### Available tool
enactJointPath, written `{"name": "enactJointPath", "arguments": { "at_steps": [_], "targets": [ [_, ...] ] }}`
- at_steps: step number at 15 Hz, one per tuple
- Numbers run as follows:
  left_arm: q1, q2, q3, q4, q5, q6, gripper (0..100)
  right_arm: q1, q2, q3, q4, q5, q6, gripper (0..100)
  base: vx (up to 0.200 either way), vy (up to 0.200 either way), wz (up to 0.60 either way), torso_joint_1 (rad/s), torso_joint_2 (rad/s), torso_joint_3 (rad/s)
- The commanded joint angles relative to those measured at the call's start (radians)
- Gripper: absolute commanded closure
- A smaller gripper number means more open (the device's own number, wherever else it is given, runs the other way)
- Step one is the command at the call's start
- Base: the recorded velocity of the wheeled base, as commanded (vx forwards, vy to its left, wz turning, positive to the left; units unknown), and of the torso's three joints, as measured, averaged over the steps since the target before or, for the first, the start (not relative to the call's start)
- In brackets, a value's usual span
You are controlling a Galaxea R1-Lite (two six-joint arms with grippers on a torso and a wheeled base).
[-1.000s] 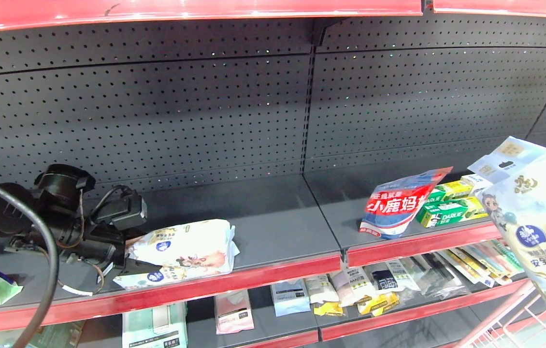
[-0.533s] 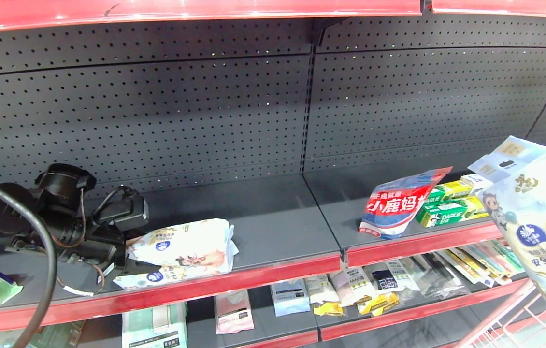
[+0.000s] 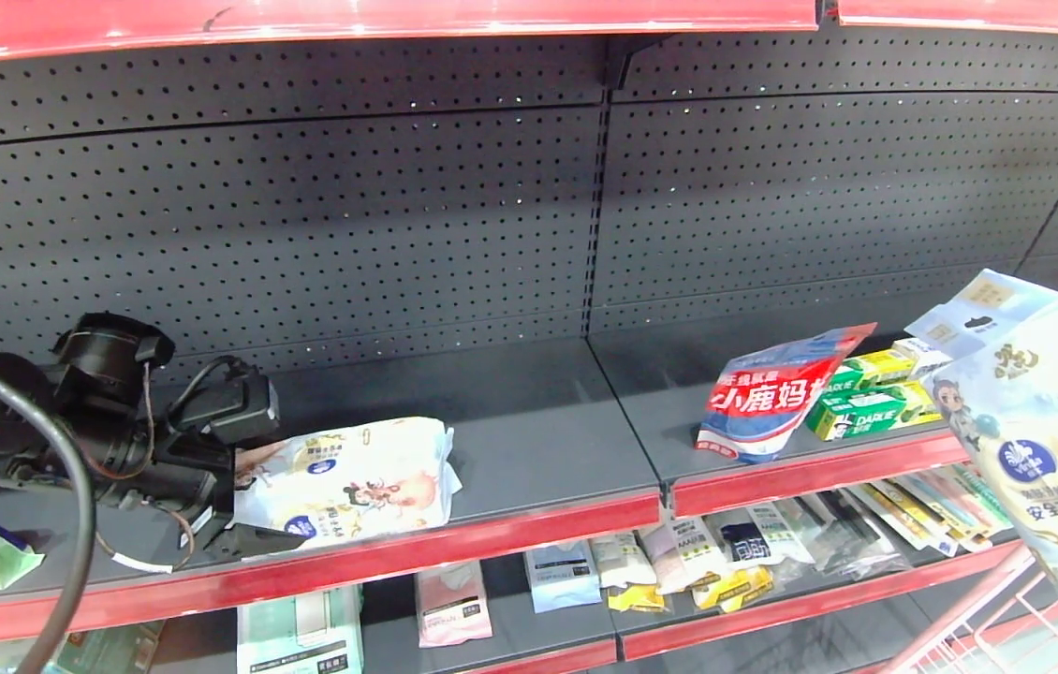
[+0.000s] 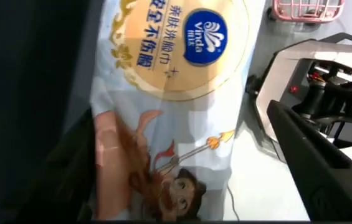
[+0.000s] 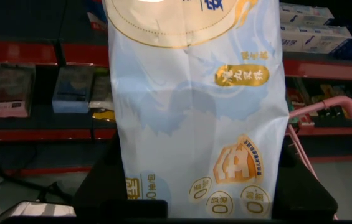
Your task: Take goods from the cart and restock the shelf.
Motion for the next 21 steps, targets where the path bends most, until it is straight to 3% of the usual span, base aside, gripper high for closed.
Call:
{"name": "enactJointPath", "arguments": {
  "at_steps": [1, 5, 7, 8, 10, 11, 12, 13, 14, 15, 18, 21],
  "targets": [
    [0.007, -0.059, 0.019, -0.002, -0.019, -0.043, 0, 0.001, 0.001, 0.002, 0.000, 0.000, -0.001, 100, 0.000, 0.000, 0.00, 0.000, 0.00, 0.000],
    [-0.007, -0.175, 0.025, -0.008, -0.053, -0.233, 0, 0.001, -0.001, 0.005, 0.000, 0.001, -0.001, 100, 0.000, 0.000, 0.00, 0.000, 0.00, 0.000],
    [-0.003, -0.286, 0.091, -0.054, -0.040, -0.391, 0, 0.004, -0.001, 0.010, 0.000, 0.003, -0.001, 100, 0.000, 0.000, 0.00, 0.000, 0.00, 0.000],
    [-0.006, -0.344, 0.146, -0.120, 0.012, -0.494, 0, 0.007, -0.001, 0.007, 0.000, 0.003, -0.001, 100, 0.000, 0.000, 0.00, 0.000, 0.00, 0.000],
    [-0.013, -0.384, 0.220, -0.266, 0.162, -0.644, 0, 0.008, -0.001, -0.003, 0.000, 0.004, -0.001, 100, 0.000, 0.000, 0.00, 0.000, 0.00, 0.000],
    [-0.018, -0.407, 0.283, -0.407, 0.239, -0.741, 0, 0.010, -0.002, -0.010, 0.000, 0.006, -0.001, 100, 0.000, 0.000, 0.00, 0.000, 0.00, 0.000],
    [-0.019, -0.424, 0.320, -0.473, 0.279, -0.781, 0, 0.010, -0.001, -0.018, 0.000, 0.007, -0.005, 100, 0.000, 0.000, 0.00, 0.000, 0.00, 0.000],
    [-0.039, -0.490, 0.389, -0.542, 0.381, -0.810, 0, 0.017, -0.005, -0.030, 0.000, 0.029, -0.037, 100, 0.000, 0.000, 0.00, 0.000, 0.00, 0.000],
    [-0.039, -0.579, 0.429, -0.511, 0.472, -0.804, 0, 0.017, -0.012, -0.033, 0.000, 0.046, -0.064, 100, 0.000, 0.000, 0.00, 0.000, 0.00, 0.000],
    [-0.042, -0.663, 0.453, -0.438, 0.503, -0.804, 0, 0.017, -0.012, -0.042, 0.000, 0.052, -0.074, 100, 0.000, 0.000, 0.00, 0.000, 0.00, 0.000],
    [-0.079, -0.952, 0.476, -0.142, 0.484, -0.808, 0, 0.082, 0.048, -0.092, 0.003, 0.110, -0.122, 100, 0.000, 0.000, 0.00, 0.000, 0.00, 0.000],
    [-0.079, -1.166, 0.564, -0.094, 0.480, -0.812, 0, 0.143, 0.111, -0.116, 0.001, 0.119, -0.191, 100, 0.000, 0.000, 0.00, 0.000, 0.00, 0.000]
  ]
}}
